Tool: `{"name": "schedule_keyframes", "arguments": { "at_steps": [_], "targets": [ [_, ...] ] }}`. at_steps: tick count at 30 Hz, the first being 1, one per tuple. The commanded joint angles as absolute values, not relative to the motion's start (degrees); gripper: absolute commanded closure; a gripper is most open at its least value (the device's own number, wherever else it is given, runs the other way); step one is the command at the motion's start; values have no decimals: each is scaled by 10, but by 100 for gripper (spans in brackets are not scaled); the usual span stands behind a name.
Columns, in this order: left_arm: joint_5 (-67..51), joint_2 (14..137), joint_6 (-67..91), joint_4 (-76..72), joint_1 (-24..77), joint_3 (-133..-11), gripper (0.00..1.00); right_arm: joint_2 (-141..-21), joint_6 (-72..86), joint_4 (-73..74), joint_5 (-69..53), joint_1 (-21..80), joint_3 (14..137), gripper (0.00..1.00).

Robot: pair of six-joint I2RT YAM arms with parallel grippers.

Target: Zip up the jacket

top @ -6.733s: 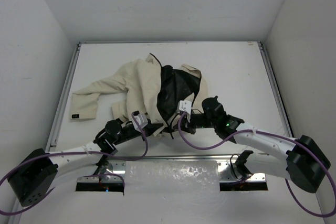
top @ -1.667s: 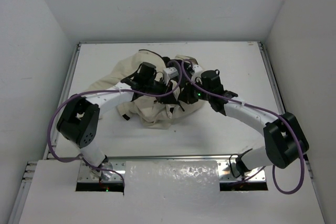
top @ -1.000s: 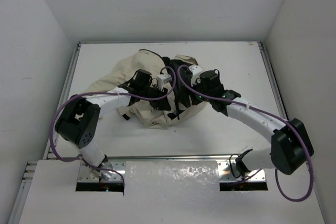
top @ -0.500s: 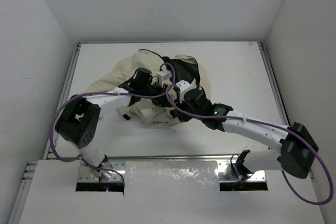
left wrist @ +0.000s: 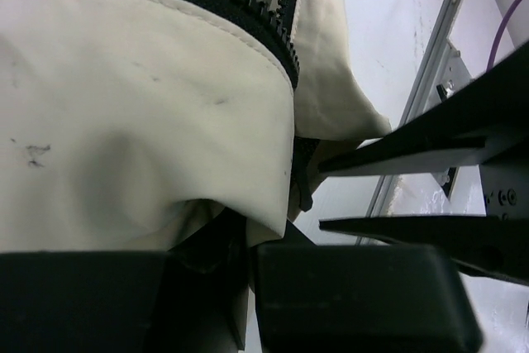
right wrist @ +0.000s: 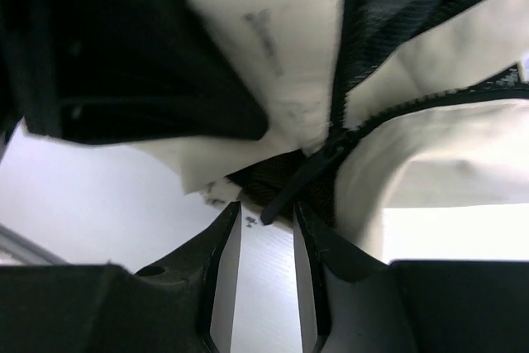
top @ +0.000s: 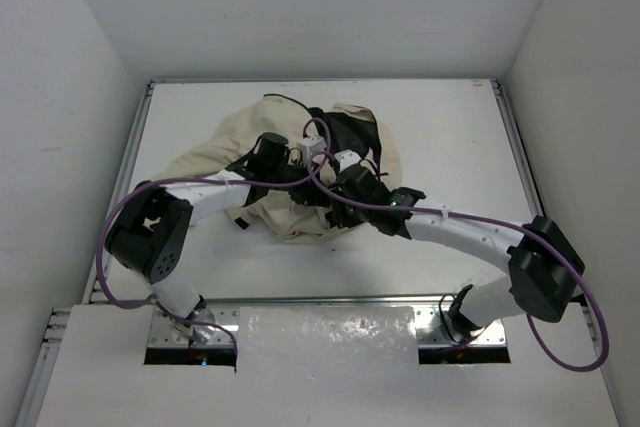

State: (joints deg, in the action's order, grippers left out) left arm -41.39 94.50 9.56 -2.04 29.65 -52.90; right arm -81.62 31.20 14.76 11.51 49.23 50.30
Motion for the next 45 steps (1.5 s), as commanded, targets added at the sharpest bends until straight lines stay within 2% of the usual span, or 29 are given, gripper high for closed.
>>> {"name": "schedule_keyframes", "arguments": {
  "at_steps": [1, 10, 17, 27, 32, 37, 39, 42, 43, 45],
  "targets": [
    [-428, 918, 98, -61, 308, -523, 99, -837, 337, 160, 141, 486, 537, 70],
    [-429, 916, 100, -60, 310, -524, 99, -863, 337, 161, 132, 478, 547, 75],
    [-433, 925, 105, -76, 312, -526, 99, -896, 343, 174, 121, 477, 574, 72],
    [-448, 942, 141, -120, 313, -526, 100, -918, 380, 215, 154, 477, 583, 74],
    [-428, 954, 99, -81, 313, -537, 100, -850, 297, 84, 85, 477, 533, 64],
    [-439, 969, 58, -59, 323, -548, 100, -788, 176, 132, -45, 464, 552, 59],
    [-455, 976, 61, -55, 322, -550, 100, -769, 174, 151, -86, 446, 554, 59],
    [-469, 975, 69, -62, 320, -545, 100, -732, 211, 145, -147, 391, 522, 51],
    [-475, 971, 71, -66, 320, -543, 100, -724, 222, 135, -152, 368, 506, 46],
    [-479, 969, 72, -74, 319, -540, 100, -715, 245, 139, -140, 352, 497, 42]
  ]
}}
